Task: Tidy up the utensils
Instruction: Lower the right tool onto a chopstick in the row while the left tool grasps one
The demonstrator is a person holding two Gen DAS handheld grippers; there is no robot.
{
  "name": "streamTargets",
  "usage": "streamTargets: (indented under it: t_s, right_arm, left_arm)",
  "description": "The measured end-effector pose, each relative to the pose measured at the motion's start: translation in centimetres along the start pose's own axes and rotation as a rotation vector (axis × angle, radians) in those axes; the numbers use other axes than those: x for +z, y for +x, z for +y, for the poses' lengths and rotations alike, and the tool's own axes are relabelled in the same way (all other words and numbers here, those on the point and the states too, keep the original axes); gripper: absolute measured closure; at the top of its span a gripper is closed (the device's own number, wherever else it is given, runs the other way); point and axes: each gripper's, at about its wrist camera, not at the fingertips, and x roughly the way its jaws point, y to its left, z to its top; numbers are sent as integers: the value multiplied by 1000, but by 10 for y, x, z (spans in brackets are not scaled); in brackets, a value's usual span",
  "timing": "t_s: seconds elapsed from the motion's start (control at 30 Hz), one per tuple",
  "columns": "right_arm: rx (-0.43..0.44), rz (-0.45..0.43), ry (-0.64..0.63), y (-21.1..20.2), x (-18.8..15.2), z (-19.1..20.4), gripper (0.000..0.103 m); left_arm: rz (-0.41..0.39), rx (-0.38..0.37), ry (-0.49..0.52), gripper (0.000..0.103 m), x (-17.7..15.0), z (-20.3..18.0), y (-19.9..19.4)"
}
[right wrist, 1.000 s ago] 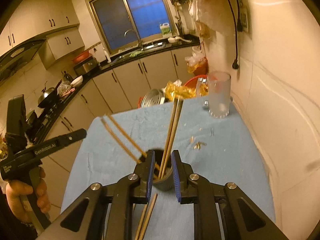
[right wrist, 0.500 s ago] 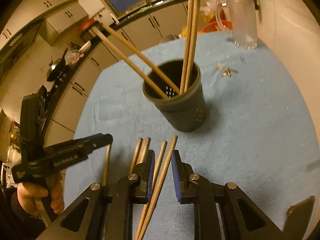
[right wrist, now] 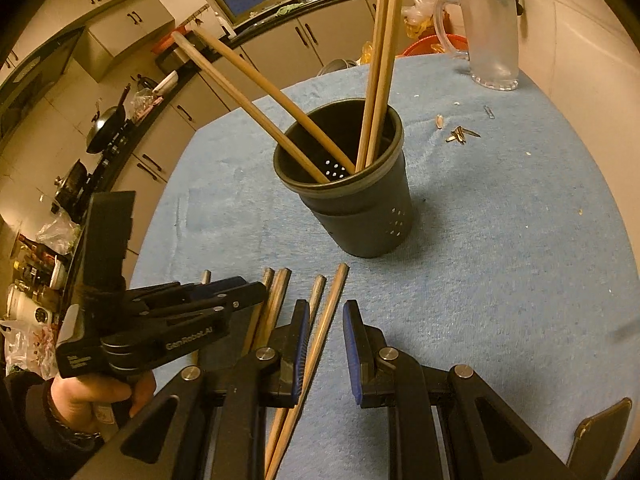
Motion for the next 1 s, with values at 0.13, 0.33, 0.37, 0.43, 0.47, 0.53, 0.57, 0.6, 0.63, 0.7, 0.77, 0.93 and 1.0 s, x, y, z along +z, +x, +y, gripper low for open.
streamTargets:
  t_s: [0.13,0.33,0.37,0.43,0.47,0.53,0.57,0.6,0.63,0.7,0.77,0.93,1.0]
  right_arm:
    - [-2,3,5,9,3,0,83]
    - [-18,20,26,38,8,3,83]
    - [-20,22,30,41,9,4,83]
    - [-34,24,35,50,10,7,83]
    - [-40,24,34,53,10,8,83]
    - [-61,29,31,61,11,11,83]
    - [-75,30,30,64,10,12,83]
    - [-90,30,31,67,10,12,83]
    - [-105,29,35,70,10,12,83]
    - [-135,38,39,77,9,11,86]
    - [-147,20,15,78,9,12,86]
    - [-168,37,-48,80,9,13,90]
    - [-185,46,-60,78,5,12,91]
  left_arm:
    - [3,31,23,94,2,-6,4]
    - [44,-6,13,97,-1,8,0]
    - [47,-12,6,97,-4,10,1]
    - [50,-29,-19,97,-9,18,-1]
    - [51,-38,-30,97,-11,23,-2]
    - [54,-54,-46,97,-14,27,-2]
    - [54,-57,-50,97,-15,30,-2]
    - [55,-59,-53,97,-15,31,-2]
    - [56,-61,-58,97,-15,32,-2]
    - [59,-60,-63,96,-14,33,-3]
    - [65,-62,-71,96,-12,36,-3]
    - [82,-69,-94,96,-1,50,-2]
    - [90,-62,-91,96,3,50,0]
